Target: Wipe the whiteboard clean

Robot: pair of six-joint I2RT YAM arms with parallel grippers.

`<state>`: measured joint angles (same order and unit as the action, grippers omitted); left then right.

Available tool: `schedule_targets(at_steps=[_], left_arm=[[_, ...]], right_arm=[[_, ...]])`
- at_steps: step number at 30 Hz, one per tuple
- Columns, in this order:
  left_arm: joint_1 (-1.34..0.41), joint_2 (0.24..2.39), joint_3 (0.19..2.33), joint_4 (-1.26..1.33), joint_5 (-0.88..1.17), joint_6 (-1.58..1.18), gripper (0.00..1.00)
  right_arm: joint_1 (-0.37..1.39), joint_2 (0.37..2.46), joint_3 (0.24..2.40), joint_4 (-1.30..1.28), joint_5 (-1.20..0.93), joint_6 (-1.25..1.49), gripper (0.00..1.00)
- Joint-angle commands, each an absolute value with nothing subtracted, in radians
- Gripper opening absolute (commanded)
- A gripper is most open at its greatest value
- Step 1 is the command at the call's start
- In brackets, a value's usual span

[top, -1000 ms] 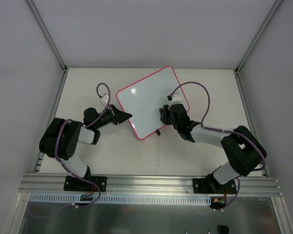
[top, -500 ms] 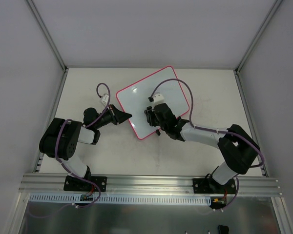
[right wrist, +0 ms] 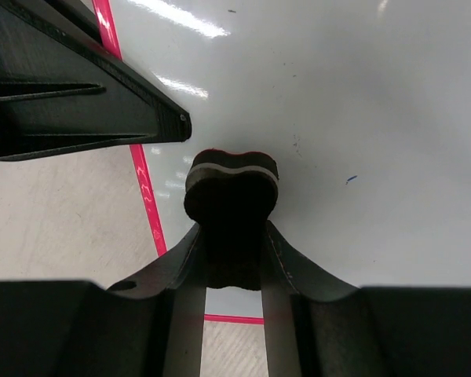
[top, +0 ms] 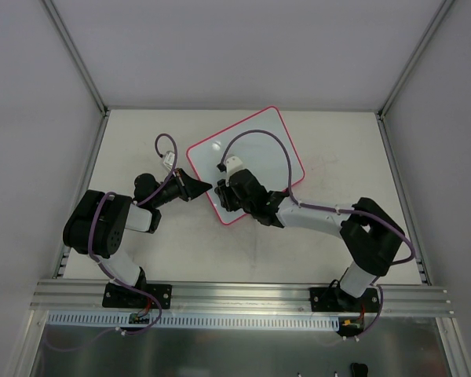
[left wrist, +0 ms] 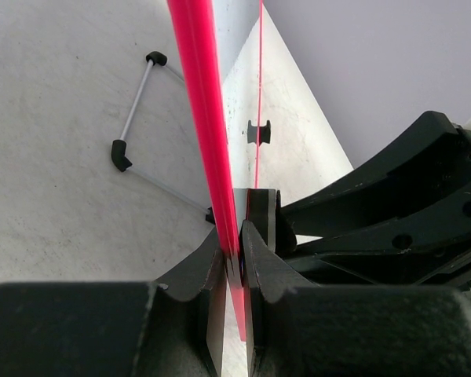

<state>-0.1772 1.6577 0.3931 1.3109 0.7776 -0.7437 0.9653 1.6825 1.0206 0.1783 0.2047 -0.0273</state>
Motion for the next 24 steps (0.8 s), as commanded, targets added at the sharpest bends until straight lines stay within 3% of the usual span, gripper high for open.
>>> schedule_targets(at_steps=[1,8,24], left_arm=[[-0.186,1.638,0.387,1.681,0.805,-0.68,0.0],[-0.187,1.634,0.383,1.681,0.805,-0.675,0.0],[-0.187,1.631,0.383,1.681,0.807,-0.678,0.0]], right_arm=[[0.937,1.713,1.051,0.156,0.207,-0.034,0.0],[0.845,1.706,1.083,0.08,0.296,-0.044,0.0],[0.448,1.749,1.048,0.071,0.127,0.054,0.0]])
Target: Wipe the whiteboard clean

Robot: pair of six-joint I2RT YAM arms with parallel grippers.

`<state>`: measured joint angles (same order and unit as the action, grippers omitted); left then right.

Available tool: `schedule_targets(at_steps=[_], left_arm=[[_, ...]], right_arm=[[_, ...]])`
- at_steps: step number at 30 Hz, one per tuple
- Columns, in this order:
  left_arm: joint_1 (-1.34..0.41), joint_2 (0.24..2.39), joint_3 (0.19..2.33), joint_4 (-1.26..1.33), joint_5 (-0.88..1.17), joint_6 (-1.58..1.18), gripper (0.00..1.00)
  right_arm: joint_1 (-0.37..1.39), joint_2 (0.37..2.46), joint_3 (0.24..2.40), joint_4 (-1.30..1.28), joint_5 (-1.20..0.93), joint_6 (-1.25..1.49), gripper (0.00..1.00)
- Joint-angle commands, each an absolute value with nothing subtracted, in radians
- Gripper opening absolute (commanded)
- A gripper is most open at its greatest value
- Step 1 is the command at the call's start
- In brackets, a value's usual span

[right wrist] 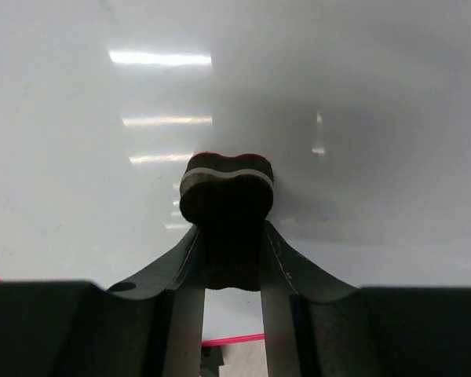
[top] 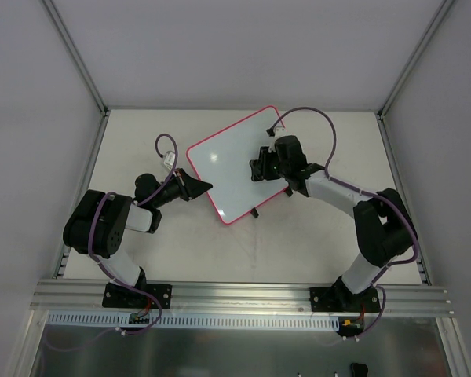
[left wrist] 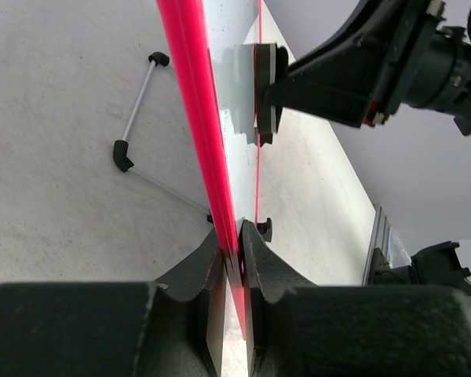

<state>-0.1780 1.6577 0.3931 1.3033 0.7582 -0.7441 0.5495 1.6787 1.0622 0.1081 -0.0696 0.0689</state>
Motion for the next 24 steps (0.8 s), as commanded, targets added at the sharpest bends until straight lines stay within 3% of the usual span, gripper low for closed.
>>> schedule_targets(at_steps=[1,15,24], left_arm=[[-0.186,1.631,0.383,1.681,0.805,-0.678,0.0],[-0.186,1.631,0.387,1.681,0.805,-0.68,0.0],[-0.186,1.637,0.391,1.681,0.805,-0.683,0.0]], right_arm=[[0.428,1.738,1.04,0.071,0.133,0.048,0.0],[0.278,1.709,1.012,0.022,0.196,0.045,0.0],[0.307,1.481,0.93,0.025,0.225,0.04,0.0]])
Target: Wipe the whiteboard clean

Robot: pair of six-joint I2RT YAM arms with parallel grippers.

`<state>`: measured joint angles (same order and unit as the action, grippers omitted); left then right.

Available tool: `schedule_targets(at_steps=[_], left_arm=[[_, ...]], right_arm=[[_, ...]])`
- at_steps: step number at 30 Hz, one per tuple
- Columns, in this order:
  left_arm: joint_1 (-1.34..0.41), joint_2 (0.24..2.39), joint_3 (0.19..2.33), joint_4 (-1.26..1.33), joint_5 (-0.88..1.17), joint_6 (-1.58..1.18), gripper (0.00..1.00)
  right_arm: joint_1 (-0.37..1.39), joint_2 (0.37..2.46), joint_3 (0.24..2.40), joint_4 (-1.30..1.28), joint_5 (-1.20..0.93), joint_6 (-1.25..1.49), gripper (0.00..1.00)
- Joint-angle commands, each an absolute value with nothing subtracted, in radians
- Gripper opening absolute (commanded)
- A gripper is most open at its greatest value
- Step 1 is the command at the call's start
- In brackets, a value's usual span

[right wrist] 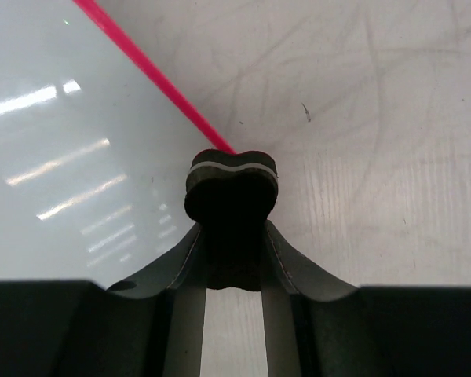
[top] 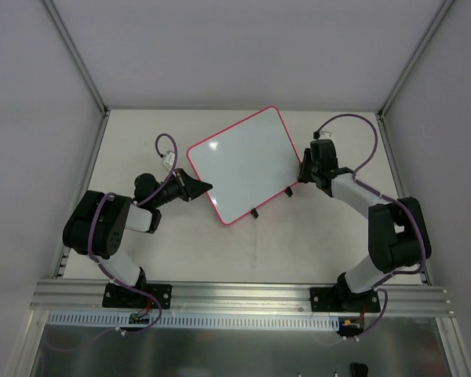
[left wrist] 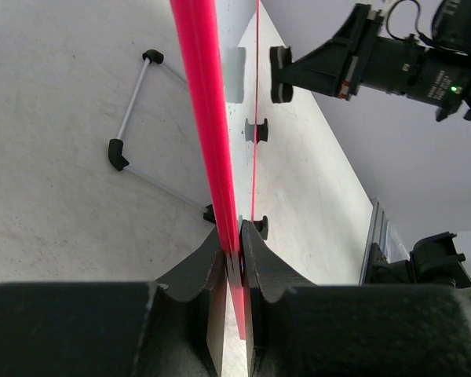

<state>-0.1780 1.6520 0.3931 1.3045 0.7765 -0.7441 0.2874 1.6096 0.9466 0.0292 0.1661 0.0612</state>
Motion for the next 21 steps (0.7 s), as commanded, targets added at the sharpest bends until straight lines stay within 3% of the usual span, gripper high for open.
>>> schedule_targets(at_steps=[1,12,21], left_arm=[[-0.186,1.638,0.393,1.681,0.805,-0.684,0.0],[-0.186,1.635,0.387,1.681,0.801,-0.684,0.05],[-0.186,1.638,0.388,1.681,0.798,-0.689,0.1]], right_arm=[[0.322,1.454,0.917,0.023,0.233,0.038,0.0],[0.491,1.261,0.749,-0.216,0.196,0.023,0.01],[0.534,1.164,0.65,-0.319,0.114,0.012,0.12]])
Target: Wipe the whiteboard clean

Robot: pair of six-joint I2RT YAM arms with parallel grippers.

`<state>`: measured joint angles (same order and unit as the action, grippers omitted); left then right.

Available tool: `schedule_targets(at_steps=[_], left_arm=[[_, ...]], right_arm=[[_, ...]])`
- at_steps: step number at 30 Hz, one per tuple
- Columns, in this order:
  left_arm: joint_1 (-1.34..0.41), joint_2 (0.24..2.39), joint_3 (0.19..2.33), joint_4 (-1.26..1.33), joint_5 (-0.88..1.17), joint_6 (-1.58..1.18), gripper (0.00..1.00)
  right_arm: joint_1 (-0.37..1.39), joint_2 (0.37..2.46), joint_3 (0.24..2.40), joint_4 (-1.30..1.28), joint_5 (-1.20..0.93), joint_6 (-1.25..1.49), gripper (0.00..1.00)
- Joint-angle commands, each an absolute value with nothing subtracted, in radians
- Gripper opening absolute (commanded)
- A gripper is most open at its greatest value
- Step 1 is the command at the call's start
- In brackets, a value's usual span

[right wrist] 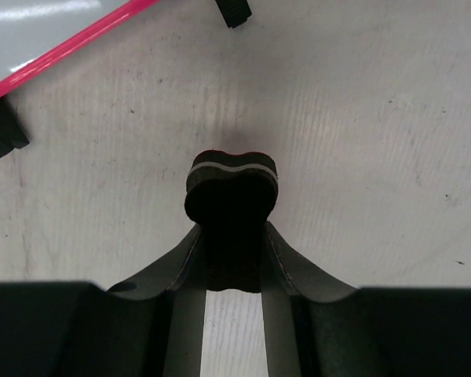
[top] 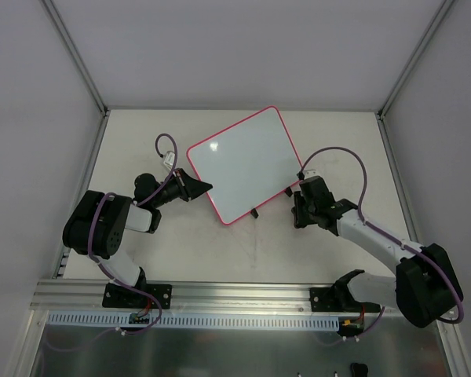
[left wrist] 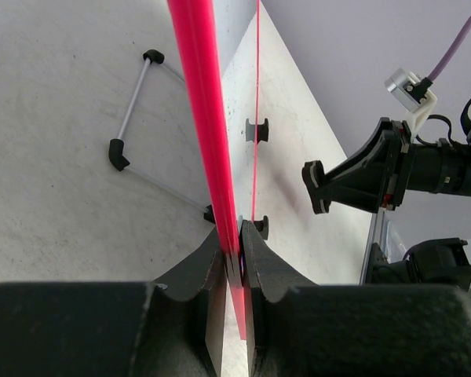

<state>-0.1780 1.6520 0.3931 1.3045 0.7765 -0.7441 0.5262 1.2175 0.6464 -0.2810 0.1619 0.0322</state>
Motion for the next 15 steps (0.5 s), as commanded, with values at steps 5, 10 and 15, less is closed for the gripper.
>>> schedule_targets(at_steps=[5,10,15], left_arm=[[-0.186,1.632,0.387,1.681,0.802,-0.689,0.12],[-0.186,1.621,0.377,1.681,0.799,-0.683,0.15],[-0.186,1.615,0.371,1.681,0.796,-0.68,0.2]], right_arm=[[0.543,1.224,0.678,-0.374,0.039,0.009,0.23],[0.554,1.247,0.678,-0.373,0.011,0.009,0.53],[0.555,1.221,0.673,-0.37,0.014,0.008,0.76]])
